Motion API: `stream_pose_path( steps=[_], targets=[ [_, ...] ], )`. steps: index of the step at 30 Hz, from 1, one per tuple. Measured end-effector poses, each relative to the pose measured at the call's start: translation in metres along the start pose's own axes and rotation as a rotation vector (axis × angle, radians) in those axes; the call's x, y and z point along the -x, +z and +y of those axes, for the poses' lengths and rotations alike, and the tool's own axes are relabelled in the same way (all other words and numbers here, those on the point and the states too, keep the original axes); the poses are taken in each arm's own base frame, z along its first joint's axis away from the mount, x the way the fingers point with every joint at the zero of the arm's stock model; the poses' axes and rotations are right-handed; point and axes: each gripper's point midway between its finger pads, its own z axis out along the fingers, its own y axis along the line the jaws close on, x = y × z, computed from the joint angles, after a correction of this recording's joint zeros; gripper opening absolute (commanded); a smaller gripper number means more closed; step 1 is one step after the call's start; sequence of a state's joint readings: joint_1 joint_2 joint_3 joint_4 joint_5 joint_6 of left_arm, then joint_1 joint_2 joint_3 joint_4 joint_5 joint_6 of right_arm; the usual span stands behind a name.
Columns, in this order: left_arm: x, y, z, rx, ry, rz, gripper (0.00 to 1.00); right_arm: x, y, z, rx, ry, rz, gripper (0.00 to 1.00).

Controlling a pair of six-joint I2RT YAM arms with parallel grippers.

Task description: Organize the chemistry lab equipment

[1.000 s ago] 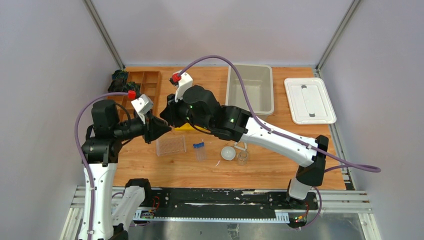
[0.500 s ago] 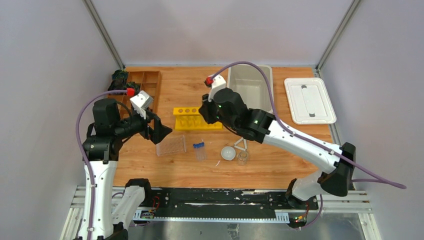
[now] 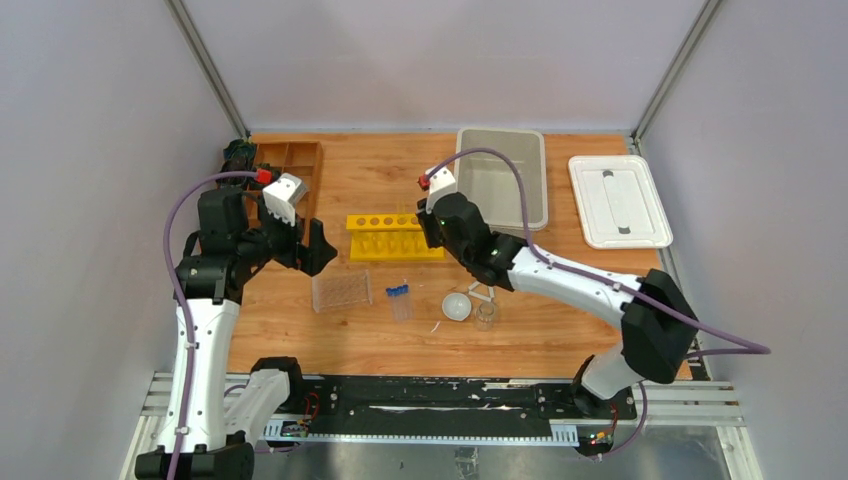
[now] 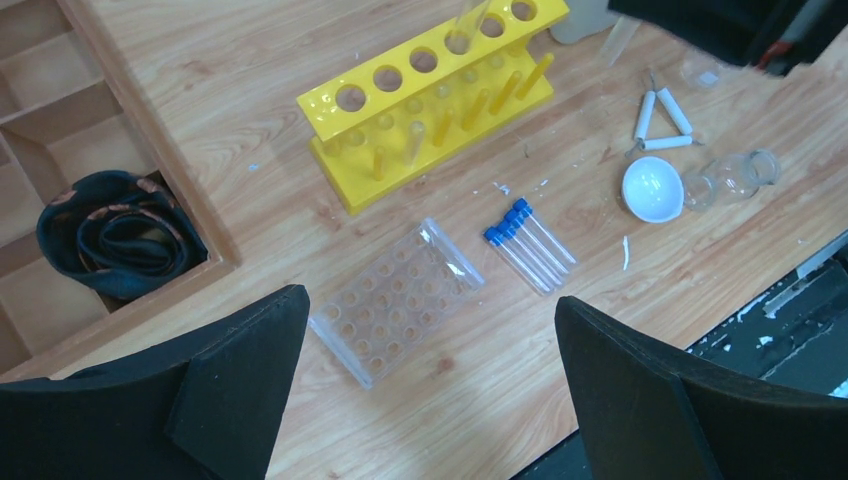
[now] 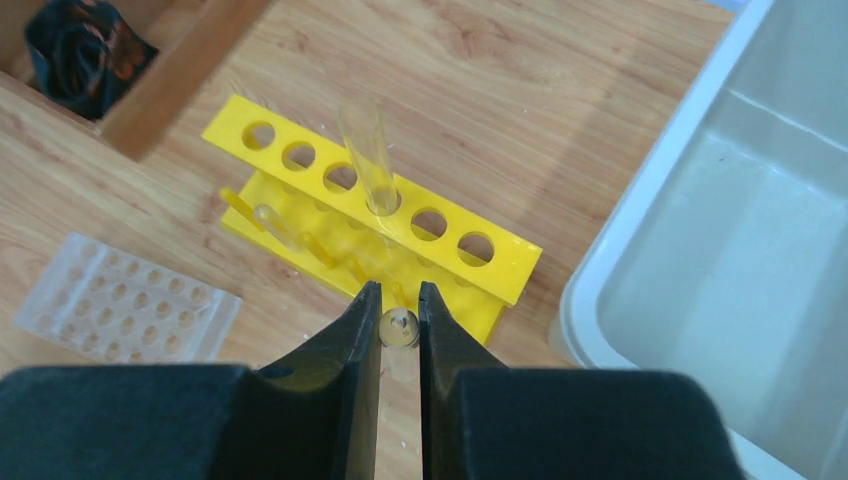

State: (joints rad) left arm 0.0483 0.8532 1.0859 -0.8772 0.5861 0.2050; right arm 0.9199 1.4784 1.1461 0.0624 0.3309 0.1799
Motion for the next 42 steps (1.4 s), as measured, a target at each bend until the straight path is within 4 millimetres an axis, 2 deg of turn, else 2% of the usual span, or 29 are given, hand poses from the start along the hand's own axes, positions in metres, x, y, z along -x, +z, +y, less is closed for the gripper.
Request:
stream_pose_path(
  steps=[4, 6, 17, 25, 42],
  targets=[
    [-0.003, 0.001, 0.004, 0.017, -0.004, 0.012, 1.0, -0.035, 0.024, 0.005, 0.015, -0.05, 0.012, 0.0],
    [-0.004, 0.002, 0.005, 0.023, -0.006, 0.017, 1.0, -0.042, 0.034, 0.008, 0.02, -0.063, 0.011, 0.0],
    [-0.007, 0.006, 0.009, 0.026, -0.01, 0.035, 1.0, -0.029, 0.052, 0.019, 0.052, -0.051, -0.085, 0.0],
    [-0.008, 0.007, 0.01, 0.026, -0.007, 0.038, 1.0, -0.039, 0.063, 0.016, 0.047, -0.051, -0.076, 0.0],
    [-0.011, 0.008, 0.01, 0.024, -0.004, 0.043, 1.0, -0.048, 0.062, 0.015, 0.046, -0.052, -0.07, 0.0]
  ],
)
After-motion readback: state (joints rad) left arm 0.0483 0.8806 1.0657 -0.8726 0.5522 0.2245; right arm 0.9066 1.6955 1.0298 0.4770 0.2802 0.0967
